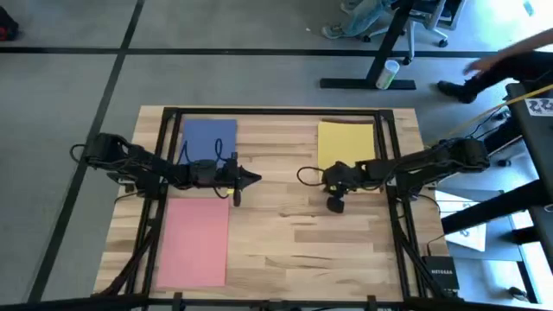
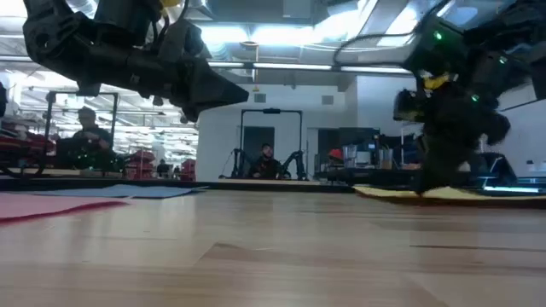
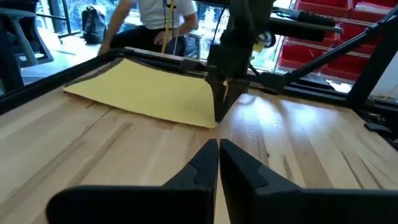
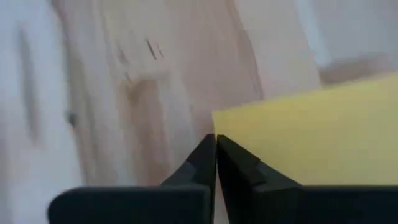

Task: Organize paper
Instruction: Move the yellow paper to the top center of the table

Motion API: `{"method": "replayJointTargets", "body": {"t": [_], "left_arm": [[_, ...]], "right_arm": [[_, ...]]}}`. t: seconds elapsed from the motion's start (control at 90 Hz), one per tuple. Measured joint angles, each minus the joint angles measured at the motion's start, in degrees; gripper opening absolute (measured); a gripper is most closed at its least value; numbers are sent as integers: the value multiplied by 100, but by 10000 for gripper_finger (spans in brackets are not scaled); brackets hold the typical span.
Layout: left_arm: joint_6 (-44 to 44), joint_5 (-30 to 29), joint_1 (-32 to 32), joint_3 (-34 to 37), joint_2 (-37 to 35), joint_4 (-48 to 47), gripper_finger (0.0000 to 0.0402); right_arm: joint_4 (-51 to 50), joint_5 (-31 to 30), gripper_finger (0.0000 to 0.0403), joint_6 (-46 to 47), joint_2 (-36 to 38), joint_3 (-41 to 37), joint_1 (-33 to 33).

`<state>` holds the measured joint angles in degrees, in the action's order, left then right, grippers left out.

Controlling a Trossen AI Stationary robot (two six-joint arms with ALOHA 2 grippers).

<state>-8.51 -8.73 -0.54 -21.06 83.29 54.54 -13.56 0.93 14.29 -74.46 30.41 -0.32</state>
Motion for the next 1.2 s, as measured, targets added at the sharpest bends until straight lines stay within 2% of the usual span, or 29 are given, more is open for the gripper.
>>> {"method": "replayJointTargets", "body": {"t": [0.233,0.289,0.411,0.5,0.689,0.911,1.2], "left_arm": [[0,0,0,0,0,6,0],[0,0,-2,0,0,7,0],[0,0,-26,0,0,7,0],[-2,0,-33,0,0,7,0],[-2,0,-26,0,0,4,0],[-2,0,-27,-2,-4,-7,0],[-48,2,-28,-2,-4,-53,0]], "right_arm": [[59,143,0,-257,2,601,-3],[12,-102,1,-240,2,664,-4],[-475,-1133,12,-81,4,677,-72],[-656,-1287,20,182,-61,606,-269],[-511,-963,14,195,-281,484,-556],[-294,-586,1,183,-1009,481,-614],[961,-48,1,182,-1583,504,-612]]}}
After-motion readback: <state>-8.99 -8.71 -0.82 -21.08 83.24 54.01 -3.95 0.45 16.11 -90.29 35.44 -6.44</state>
